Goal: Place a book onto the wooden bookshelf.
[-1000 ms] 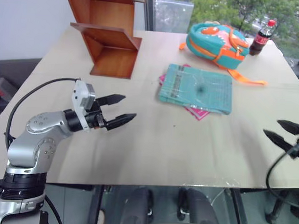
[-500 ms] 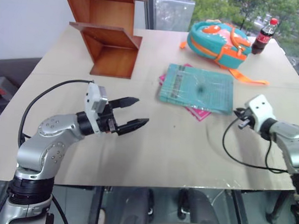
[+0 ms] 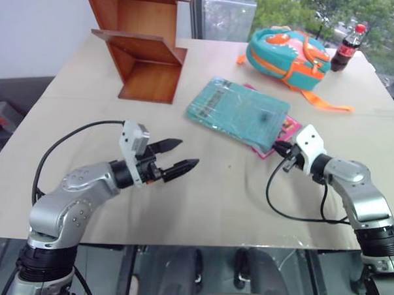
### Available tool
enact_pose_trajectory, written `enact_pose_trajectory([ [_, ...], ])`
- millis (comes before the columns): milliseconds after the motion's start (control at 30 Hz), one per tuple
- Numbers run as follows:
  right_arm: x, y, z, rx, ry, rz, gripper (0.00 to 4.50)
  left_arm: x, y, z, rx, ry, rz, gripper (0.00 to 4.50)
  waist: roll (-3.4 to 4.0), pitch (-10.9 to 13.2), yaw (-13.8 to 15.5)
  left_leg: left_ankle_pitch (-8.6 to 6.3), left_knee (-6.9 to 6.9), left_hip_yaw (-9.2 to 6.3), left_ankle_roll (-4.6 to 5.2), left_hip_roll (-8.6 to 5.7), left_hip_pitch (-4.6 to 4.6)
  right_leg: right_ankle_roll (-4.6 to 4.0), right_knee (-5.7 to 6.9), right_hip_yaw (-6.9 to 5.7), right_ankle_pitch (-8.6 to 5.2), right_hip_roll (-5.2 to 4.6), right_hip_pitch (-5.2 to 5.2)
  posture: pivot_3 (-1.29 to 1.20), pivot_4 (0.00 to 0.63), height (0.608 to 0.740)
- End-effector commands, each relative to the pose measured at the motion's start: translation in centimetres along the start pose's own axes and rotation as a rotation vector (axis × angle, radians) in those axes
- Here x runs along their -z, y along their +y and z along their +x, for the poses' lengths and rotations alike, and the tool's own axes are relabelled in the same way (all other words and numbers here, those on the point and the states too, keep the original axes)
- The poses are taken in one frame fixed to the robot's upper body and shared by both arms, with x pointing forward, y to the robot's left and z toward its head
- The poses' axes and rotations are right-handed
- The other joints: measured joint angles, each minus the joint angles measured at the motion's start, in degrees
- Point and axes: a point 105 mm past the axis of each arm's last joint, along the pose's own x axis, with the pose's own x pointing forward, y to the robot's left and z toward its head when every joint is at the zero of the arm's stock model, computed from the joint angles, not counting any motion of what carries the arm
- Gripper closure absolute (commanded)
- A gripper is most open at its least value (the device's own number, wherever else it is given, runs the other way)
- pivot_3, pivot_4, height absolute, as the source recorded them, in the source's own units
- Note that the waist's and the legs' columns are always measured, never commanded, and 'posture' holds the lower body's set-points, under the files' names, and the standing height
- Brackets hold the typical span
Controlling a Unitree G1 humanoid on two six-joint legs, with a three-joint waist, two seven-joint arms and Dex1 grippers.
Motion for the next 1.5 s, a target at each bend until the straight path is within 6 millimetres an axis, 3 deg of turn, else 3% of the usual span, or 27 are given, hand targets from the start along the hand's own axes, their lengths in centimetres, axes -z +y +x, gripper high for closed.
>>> enact_pose_trajectory([
  [33,-0.6,-0.9,-3.3,0.026,-0.015,-0.004,3.85,-0.8,-0.9,1.4,-0.001,-0.047,-0.042,0.00,0.01,0.0,0.4,0.00,0.00,-0.06,0.00,-0.04,-0.04,-0.01,-0.01,-0.03,0.01,-0.04,0.01,0.00,0.150,0.740],
  [100,-0.2,-0.8,-5.9,0.022,0.010,0.011,3.30,-0.5,-0.6,2.0,-0.022,-0.055,-0.111,0.00,0.01,0.0,0.6,0.00,0.01,-0.13,0.00,-0.06,-0.04,-0.11,-0.04,-0.08,0.06,-0.06,0.07,0.00,0.150,0.740],
  [167,-0.4,-0.3,-8.4,0.023,0.014,0.018,2.47,-0.2,-0.1,2.7,-0.053,-0.058,-0.184,0.00,0.01,0.0,1.0,0.00,0.02,-0.14,0.01,-0.09,-0.05,-0.10,-0.07,-0.09,0.06,-0.08,0.09,0.00,0.150,0.740],
  [233,-1.9,0.7,-10.4,0.003,-0.036,0.013,1.30,0.0,0.4,3.7,-0.074,-0.081,-0.291,0.00,0.01,0.0,0.6,-0.01,0.02,-0.18,0.01,-0.05,0.03,0.01,-0.10,-0.09,-0.01,-0.02,0.18,0.00,0.150,0.740],
  [267,-3.2,1.5,-11.3,-0.013,-0.080,0.009,1.13,0.1,0.9,4.8,-0.099,-0.104,-0.382,0.00,0.01,0.0,0.6,0.00,0.02,-0.15,0.01,-0.04,0.09,0.10,-0.08,-0.08,-0.06,0.00,0.19,0.00,0.150,0.740],
  [300,-4.1,2.2,-11.8,-0.024,-0.108,0.005,1.13,0.2,1.2,5.5,-0.111,-0.114,-0.443,0.00,0.03,0.0,0.5,0.00,0.03,-0.14,0.01,-0.03,0.10,0.12,-0.08,-0.08,-0.07,0.01,0.19,0.00,0.150,0.740],
  [333,-4.9,2.5,-12.0,-0.019,-0.131,-0.007,0.47,0.1,1.4,6.4,-0.117,-0.140,-0.513,0.00,0.07,0.0,0.4,0.00,0.03,-0.15,0.01,-0.02,0.10,0.13,-0.08,-0.08,-0.07,0.01,0.20,0.00,0.150,0.740],
  [400,-5.8,3.0,-12.1,-0.017,-0.158,-0.014,0.09,0.0,1.8,8.0,-0.139,-0.173,-0.646,0.00,-0.08,0.0,-0.1,0.00,0.15,-0.42,0.00,0.03,0.18,0.12,-0.04,-0.08,-0.06,0.02,0.41,0.00,0.150,0.740],
  [533,-7.3,3.4,-11.4,0.009,-0.196,-0.047,0.09,0.8,3.1,11.0,-0.216,-0.183,-0.909,0.00,-0.09,-0.1,0.1,-0.14,0.40,-0.66,0.27,-0.01,0.25,0.09,0.07,-0.19,-0.04,0.03,0.63,0.00,0.150,0.740],
  [633,-7.8,3.4,-11.0,0.016,-0.202,-0.056,0.09,0.3,3.7,12.6,-0.244,-0.230,-1.030,0.00,-0.12,0.0,0.2,-0.13,0.43,-0.81,0.25,-0.10,0.11,0.08,0.03,-0.30,-0.04,0.00,0.63,0.00,0.150,0.740],
  [933,-8.3,3.3,-10.6,0.031,-0.207,-0.061,0.09,0.6,2.4,16.9,-0.232,-0.258,-1.180,0.00,-0.14,0.0,0.3,-0.07,0.40,-0.86,0.14,-0.32,0.01,0.13,-0.15,-0.50,-0.06,-0.08,0.64,0.00,0.150,0.740],
  [1033,-8.4,3.3,-10.6,0.038,-0.207,-0.062,0.00,0.5,2.5,17.4,-0.227,-0.289,-1.223,0.88,-0.14,0.0,0.3,-0.07,0.40,-0.87,0.15,-0.31,0.07,0.18,-0.14,-0.54,-0.10,-0.09,0.70,0.00,0.150,0.740],
  [1233,-8.6,3.3,-10.5,0.043,-0.216,-0.059,0.00,0.3,2.5,17.6,-0.196,-0.308,-1.238,3.77,-0.14,0.0,0.3,-0.14,0.40,-0.96,0.27,-0.29,0.04,0.18,-0.14,-0.56,-0.10,-0.10,0.71,0.00,0.150,0.740],
  [1300,-8.7,3.2,-10.5,0.045,-0.218,-0.059,0.00,0.2,2.6,17.2,-0.181,-0.314,-1.235,4.48,-0.15,-0.1,0.2,-0.14,0.41,-0.96,0.26,-0.30,0.04,0.18,-0.14,-0.56,-0.10,-0.11,0.73,0.00,0.150,0.740],
  [1500,-8.7,3.2,-10.3,0.044,-0.226,-0.054,0.00,-1.1,2.9,14.1,-0.108,-0.353,-1.153,4.48,-0.16,0.0,0.2,-0.09,0.41,-1.01,0.17,-0.31,0.01,0.18,-0.15,-0.52,-0.10,-0.13,0.73,0.00,0.150,0.740],
])
